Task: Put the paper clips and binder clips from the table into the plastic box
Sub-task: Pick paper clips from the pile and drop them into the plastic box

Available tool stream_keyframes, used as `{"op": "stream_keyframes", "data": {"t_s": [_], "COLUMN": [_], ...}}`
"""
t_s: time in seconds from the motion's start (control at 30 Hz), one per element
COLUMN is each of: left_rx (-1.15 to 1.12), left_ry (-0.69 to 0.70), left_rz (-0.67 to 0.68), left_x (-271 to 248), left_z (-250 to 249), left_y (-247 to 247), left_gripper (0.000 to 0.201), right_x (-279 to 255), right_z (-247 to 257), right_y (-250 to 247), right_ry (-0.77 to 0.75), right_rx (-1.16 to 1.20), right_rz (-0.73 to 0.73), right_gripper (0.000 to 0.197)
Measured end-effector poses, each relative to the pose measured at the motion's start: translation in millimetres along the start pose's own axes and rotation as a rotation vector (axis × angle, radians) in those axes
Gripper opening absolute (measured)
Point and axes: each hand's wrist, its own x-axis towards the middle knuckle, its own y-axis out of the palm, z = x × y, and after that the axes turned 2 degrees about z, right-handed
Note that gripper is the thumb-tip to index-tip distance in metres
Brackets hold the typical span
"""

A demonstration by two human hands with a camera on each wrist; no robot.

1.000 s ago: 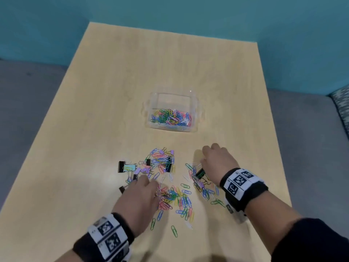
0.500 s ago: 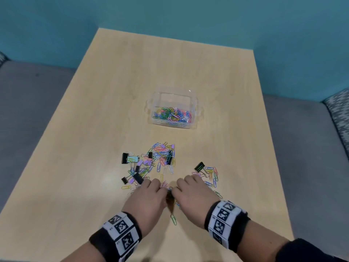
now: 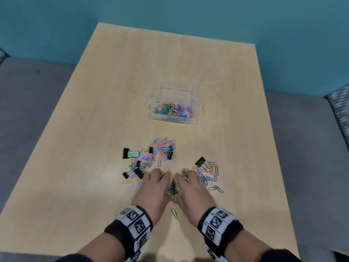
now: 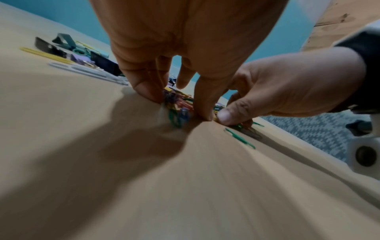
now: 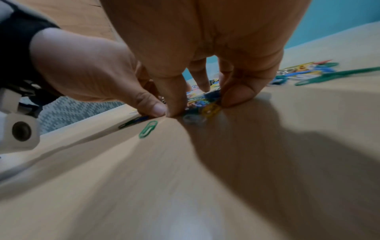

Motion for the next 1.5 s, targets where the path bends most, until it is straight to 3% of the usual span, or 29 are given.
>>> {"op": "stream_keyframes", "data": {"t_s": [0.1,0.2,0.37,0.53,0.67,0.8,0.97,1.07,1.2,1.33,1.5], "left_rx": [-0.031,0.006,0.102,0.047,-0.037,-0.161,-0.313,-0.564,-0.667,-0.585,-0.461], "left_ry": [-0.007,0.018,0.089,0.098,0.058,-0.024,-0.019,-0.066,-0.076,-0.100,-0.114], "left_rz": [-0.031,-0.047,-0.034,-0.009,-0.051,-0.014,0.119,0.152,0.020,-0.180,-0.204], "left_x": [18,26,27,22,21,22,31,47,94,156,192], "left_z": [0,7,18,21,19,13,12,12,15,17,11], "left_y": [-3,-1,1,-5,-12,-29,-66,-95,-143,-174,-177], "left_gripper": [0.034,0.023,0.022,0.038,0.018,0.018,0.008,0.009,0.012,0.013,0.005], "right_x": [20,28,29,29,31,32,42,56,103,164,202], "right_z": [3,2,-4,-8,-12,-13,-14,-15,-16,-19,-10], "right_y": [-1,-4,-14,-23,-28,-45,-80,-103,-145,-176,-188], "right_ry": [-0.021,-0.039,-0.088,-0.128,-0.111,-0.075,-0.071,0.029,0.067,0.060,0.078], "right_rx": [-0.023,-0.064,-0.106,-0.123,-0.107,0.027,0.178,0.388,0.527,0.419,0.353], "right_rz": [-0.027,0.002,0.071,0.093,0.054,0.121,0.267,0.320,0.199,0.009,-0.083], "right_gripper": [0.036,0.031,0.036,0.038,0.028,0.004,0.011,0.009,0.011,0.008,0.009]}}
